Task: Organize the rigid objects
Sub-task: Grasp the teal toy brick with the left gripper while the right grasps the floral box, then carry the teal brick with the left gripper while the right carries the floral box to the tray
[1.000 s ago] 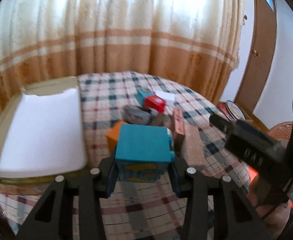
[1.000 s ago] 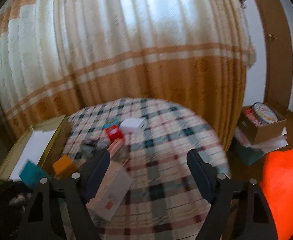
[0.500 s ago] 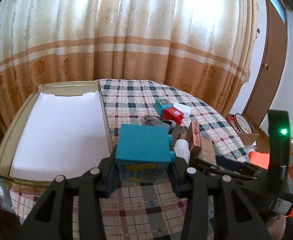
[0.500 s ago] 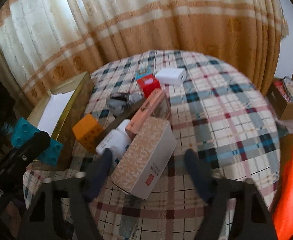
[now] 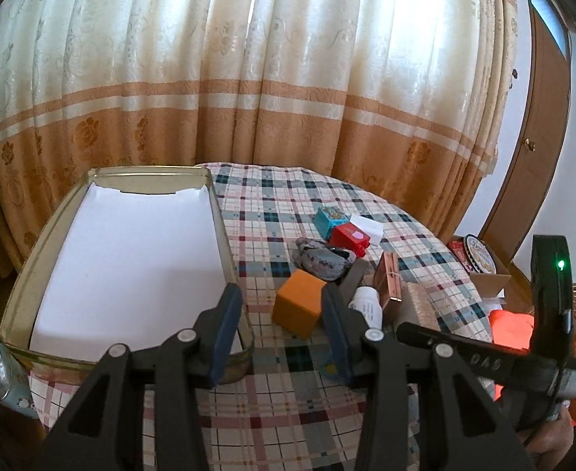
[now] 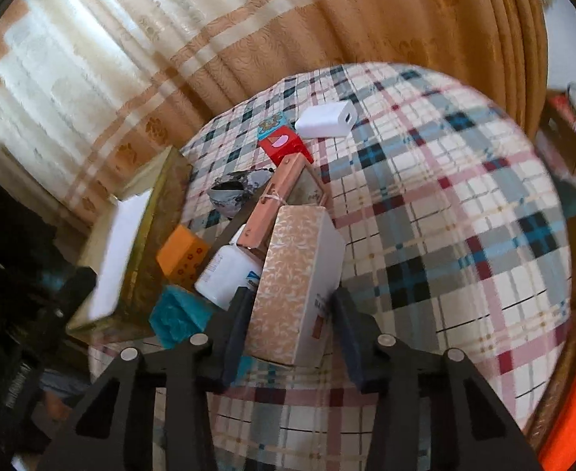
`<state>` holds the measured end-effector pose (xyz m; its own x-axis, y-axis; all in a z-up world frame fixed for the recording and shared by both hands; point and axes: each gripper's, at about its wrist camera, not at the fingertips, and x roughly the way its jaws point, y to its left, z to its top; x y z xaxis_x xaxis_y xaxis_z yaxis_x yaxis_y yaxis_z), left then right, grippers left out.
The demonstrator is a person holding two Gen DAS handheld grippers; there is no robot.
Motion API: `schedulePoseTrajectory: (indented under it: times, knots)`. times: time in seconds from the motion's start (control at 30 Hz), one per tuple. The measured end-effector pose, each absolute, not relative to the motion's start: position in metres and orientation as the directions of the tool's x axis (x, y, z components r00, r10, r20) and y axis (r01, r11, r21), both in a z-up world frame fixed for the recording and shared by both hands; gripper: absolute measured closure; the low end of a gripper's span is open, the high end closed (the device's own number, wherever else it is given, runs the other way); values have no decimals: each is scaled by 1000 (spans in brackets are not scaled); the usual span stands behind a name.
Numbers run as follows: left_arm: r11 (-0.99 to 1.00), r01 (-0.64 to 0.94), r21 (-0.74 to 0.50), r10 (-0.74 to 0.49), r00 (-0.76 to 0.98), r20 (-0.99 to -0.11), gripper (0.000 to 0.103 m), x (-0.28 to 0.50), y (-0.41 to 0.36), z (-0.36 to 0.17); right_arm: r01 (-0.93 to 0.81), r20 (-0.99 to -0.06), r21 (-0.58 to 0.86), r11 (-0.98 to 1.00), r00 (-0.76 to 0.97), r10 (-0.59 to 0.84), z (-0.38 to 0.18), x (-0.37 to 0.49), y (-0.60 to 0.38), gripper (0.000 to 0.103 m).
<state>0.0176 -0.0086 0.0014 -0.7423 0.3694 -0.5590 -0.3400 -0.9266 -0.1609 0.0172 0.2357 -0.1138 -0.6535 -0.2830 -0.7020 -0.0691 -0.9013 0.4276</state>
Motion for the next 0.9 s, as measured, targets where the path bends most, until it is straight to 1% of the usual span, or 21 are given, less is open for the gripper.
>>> schedulePoseTrajectory:
  times: [0.1,0.27,0.33,0.4,0.47,0.5,0.53,0.63,0.73,0.87,0.9]
  knots:
    - [-922,-359,-146,375,-728,-574,62,21,-3,-1,-59,-710,380,-923,-658,-250,-113,17,230,58]
    - [-881,-457,-118,427,-666,-611,61,30,18,-8,-39,-712,351,-936,-660,-239,-114,14,230,58]
    - [-861,-490,-136,459,-634,-623,51,32,24,-10,-4,-740,268,-963,-641,-204,-117,9,222,58]
    - [-852,-506,-134,466,-617,-634,44,34,29,-12,27,-752,200,-979,-636,-171,-117,9,215,58]
    - [-856,-502,-124,457,-621,-637,39,36,31,-11,20,-744,232,-973,-640,-190,-117,8,220,61]
    - [-857,-497,-132,457,-619,-639,35,36,30,-11,13,-743,241,-970,-641,-193,-117,8,223,65]
    - [-858,-495,-141,460,-614,-642,34,35,31,-11,10,-742,248,-969,-641,-196,-117,8,227,69]
    - [-859,-486,-162,462,-597,-656,34,34,33,-12,-31,-718,275,-961,-671,-184,-110,10,241,75]
    - [-869,-472,-150,438,-591,-678,34,33,42,-15,-40,-670,320,-946,-716,-196,-97,17,251,76]
    - [-880,-456,-134,404,-570,-716,34,31,55,-25,-39,-619,284,-958,-771,-152,-81,24,250,75]
    - [-885,-449,-125,392,-571,-722,35,29,57,-27,-41,-611,285,-958,-777,-149,-79,25,251,75]
